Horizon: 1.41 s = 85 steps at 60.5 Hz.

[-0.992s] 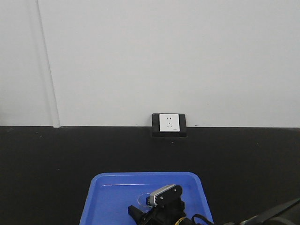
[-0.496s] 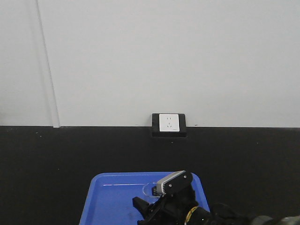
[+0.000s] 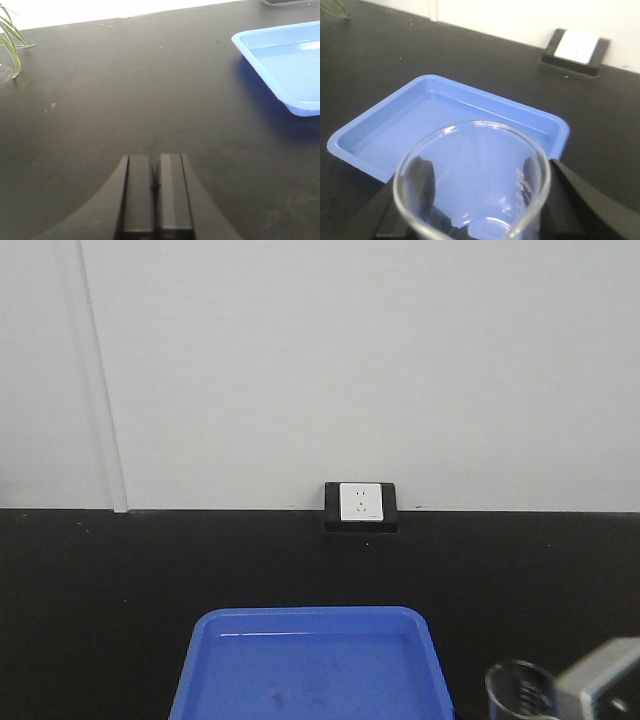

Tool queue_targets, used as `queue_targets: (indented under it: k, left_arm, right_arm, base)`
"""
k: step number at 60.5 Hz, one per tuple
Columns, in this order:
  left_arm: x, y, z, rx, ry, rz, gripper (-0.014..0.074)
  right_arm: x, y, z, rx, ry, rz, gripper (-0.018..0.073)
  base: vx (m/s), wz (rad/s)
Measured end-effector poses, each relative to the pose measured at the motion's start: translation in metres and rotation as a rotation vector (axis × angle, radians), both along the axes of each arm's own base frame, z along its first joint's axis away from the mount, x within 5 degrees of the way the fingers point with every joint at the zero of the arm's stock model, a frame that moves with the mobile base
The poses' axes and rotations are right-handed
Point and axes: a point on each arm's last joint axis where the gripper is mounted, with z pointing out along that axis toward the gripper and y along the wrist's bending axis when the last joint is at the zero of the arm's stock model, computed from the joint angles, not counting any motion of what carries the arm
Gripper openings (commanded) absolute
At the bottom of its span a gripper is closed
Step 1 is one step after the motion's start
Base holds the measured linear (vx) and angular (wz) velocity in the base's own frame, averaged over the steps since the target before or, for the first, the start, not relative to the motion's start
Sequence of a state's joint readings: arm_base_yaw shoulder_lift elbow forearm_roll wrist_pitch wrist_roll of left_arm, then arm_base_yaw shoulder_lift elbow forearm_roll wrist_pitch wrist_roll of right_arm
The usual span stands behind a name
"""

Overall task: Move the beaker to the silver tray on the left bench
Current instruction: 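Close the right gripper on the beaker and lift it out, then hold the beaker in the right gripper while driving to the other bench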

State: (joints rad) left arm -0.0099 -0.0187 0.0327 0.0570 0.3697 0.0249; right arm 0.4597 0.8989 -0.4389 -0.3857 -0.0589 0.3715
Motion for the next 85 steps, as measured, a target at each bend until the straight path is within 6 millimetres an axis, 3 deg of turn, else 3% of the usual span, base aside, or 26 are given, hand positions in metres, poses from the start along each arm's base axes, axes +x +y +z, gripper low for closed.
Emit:
queue_targets:
  k: [11,28,85]
  left_arm:
    - [0.000,0.000,0.000,0.000,0.000,0.000,0.0001]
    - [0.000,0.000,0.000,0.000,0.000,0.000,0.0001]
    - [0.000,0.000,0.000,0.000,0.000,0.000,0.0001]
  right_arm:
    - [-0.044,-0.025,0.010,0.045,-0.110,-0.033,-0.0014]
    - [-0.074,-0.042,0.027,0.111,-0.245,-0.054,-0.0011]
    - [-0.079,-0.045,0.029,0.123,-0.268,-0.056,-0.0011]
  base:
    - [0.00,0.00]
    - [0.00,0.00]
    - [-0.02,-0.02]
